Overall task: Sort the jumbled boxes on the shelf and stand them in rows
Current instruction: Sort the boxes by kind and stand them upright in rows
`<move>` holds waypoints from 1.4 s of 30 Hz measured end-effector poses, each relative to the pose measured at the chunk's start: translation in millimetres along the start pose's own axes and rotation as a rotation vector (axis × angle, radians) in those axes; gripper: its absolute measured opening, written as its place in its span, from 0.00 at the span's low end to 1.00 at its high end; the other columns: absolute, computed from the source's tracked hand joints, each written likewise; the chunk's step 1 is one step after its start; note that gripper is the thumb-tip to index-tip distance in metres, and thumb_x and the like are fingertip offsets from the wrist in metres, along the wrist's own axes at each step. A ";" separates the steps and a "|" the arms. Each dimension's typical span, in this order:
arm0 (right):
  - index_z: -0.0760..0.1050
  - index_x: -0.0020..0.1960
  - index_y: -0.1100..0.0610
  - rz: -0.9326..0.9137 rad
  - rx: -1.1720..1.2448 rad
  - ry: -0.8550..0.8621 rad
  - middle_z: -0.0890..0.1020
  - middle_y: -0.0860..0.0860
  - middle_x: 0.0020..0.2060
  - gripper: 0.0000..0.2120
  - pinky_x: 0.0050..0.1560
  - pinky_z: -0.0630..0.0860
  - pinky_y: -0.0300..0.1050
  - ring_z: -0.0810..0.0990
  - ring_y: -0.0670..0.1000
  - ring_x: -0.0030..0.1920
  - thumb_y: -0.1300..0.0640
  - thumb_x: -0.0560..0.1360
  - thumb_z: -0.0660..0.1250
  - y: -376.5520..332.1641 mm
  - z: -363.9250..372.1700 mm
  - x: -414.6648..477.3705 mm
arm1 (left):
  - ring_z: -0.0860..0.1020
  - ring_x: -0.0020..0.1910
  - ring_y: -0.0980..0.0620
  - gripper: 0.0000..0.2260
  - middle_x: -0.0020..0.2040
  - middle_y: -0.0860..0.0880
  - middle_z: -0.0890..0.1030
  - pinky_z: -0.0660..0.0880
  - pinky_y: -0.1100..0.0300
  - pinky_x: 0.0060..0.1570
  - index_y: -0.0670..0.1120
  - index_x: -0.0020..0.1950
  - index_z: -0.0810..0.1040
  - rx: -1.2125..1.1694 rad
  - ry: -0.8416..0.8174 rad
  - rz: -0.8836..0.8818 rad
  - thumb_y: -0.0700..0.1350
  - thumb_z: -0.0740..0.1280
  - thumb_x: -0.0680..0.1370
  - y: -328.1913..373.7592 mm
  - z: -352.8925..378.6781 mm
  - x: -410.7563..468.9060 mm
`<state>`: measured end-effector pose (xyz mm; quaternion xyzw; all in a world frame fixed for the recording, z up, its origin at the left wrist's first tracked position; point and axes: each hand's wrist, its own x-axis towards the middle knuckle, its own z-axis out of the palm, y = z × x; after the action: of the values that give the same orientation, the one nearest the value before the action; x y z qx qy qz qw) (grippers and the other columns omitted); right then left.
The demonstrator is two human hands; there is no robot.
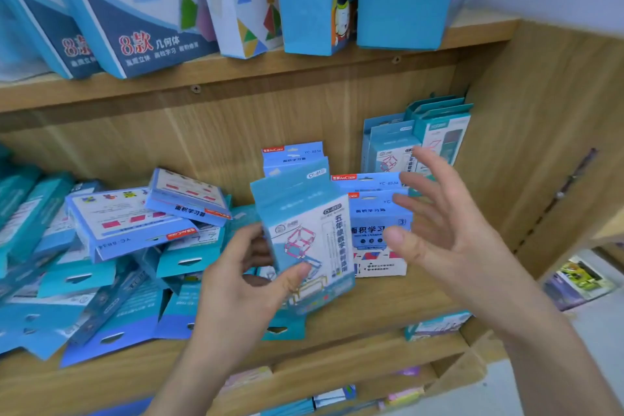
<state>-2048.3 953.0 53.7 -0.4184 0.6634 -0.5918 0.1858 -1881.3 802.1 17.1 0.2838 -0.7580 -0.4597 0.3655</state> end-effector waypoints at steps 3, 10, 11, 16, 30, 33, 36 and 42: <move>0.48 0.71 0.29 -0.051 -0.071 0.007 0.66 0.30 0.63 0.53 0.59 0.68 0.29 0.69 0.35 0.64 0.43 0.56 0.77 0.1 38.1 -19.6 | 0.80 0.41 0.59 0.23 0.45 0.61 0.82 0.76 0.64 0.35 0.58 0.51 0.74 0.065 -0.067 0.093 0.50 0.80 0.60 20.8 31.9 -6.7; 0.57 0.71 0.36 -0.032 -0.149 0.419 0.75 0.43 0.61 0.50 0.61 0.74 0.47 0.75 0.45 0.62 0.48 0.56 0.81 32.5 -11.5 -17.2 | 0.72 0.56 0.62 0.25 0.56 0.62 0.73 0.69 0.67 0.56 0.60 0.61 0.70 0.327 -0.438 0.374 0.47 0.73 0.67 14.3 71.1 13.2; 0.56 0.72 0.37 -0.013 -0.160 0.456 0.75 0.43 0.61 0.51 0.61 0.74 0.46 0.75 0.44 0.61 0.48 0.56 0.81 35.1 -22.2 -13.8 | 0.71 0.59 0.61 0.24 0.58 0.60 0.73 0.66 0.68 0.59 0.59 0.62 0.70 0.384 -0.416 0.413 0.47 0.73 0.69 11.2 72.2 22.3; 0.49 0.72 0.36 0.107 -0.308 0.558 0.74 0.47 0.63 0.54 0.63 0.72 0.55 0.73 0.48 0.63 0.43 0.57 0.79 54.5 -58.7 12.6 | 0.58 0.71 0.56 0.38 0.72 0.54 0.63 0.51 0.70 0.67 0.50 0.73 0.61 0.707 -0.416 0.475 0.56 0.74 0.69 19.5 82.9 78.4; 0.52 0.73 0.42 0.127 -0.365 0.422 0.67 0.48 0.64 0.51 0.53 0.73 0.43 0.68 0.44 0.61 0.46 0.60 0.80 126.8 -54.6 75.5 | 0.53 0.74 0.46 0.59 0.72 0.46 0.59 0.40 0.40 0.72 0.45 0.77 0.43 1.308 -0.861 0.175 0.71 0.71 0.59 9.3 134.1 161.0; 0.54 0.73 0.43 0.104 -0.348 0.419 0.67 0.49 0.65 0.49 0.57 0.73 0.47 0.68 0.47 0.65 0.47 0.60 0.80 136.6 -49.9 83.3 | 0.61 0.68 0.46 0.54 0.63 0.49 0.64 0.45 0.43 0.73 0.48 0.75 0.51 1.248 -0.785 0.192 0.70 0.72 0.59 11.4 128.1 150.9; 0.56 0.73 0.45 0.052 -0.333 0.410 0.67 0.50 0.66 0.48 0.57 0.69 0.42 0.68 0.48 0.66 0.49 0.61 0.80 141.6 -47.6 91.3 | 0.69 0.60 0.49 0.47 0.57 0.52 0.65 0.65 0.51 0.63 0.51 0.70 0.56 1.214 -0.634 0.232 0.69 0.70 0.59 11.9 115.4 126.9; 0.54 0.74 0.46 0.009 -0.401 0.397 0.66 0.54 0.65 0.47 0.62 0.70 0.49 0.67 0.54 0.66 0.46 0.63 0.78 145.0 -33.7 107.3 | 0.71 0.57 0.51 0.39 0.55 0.54 0.64 0.71 0.56 0.48 0.54 0.69 0.59 1.200 -0.458 0.263 0.65 0.70 0.63 6.7 93.5 99.6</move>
<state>-2184.2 883.7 -48.3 -0.3196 0.7926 -0.5183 -0.0319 -2015.0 774.3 23.4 0.2384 -0.9699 0.0428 0.0258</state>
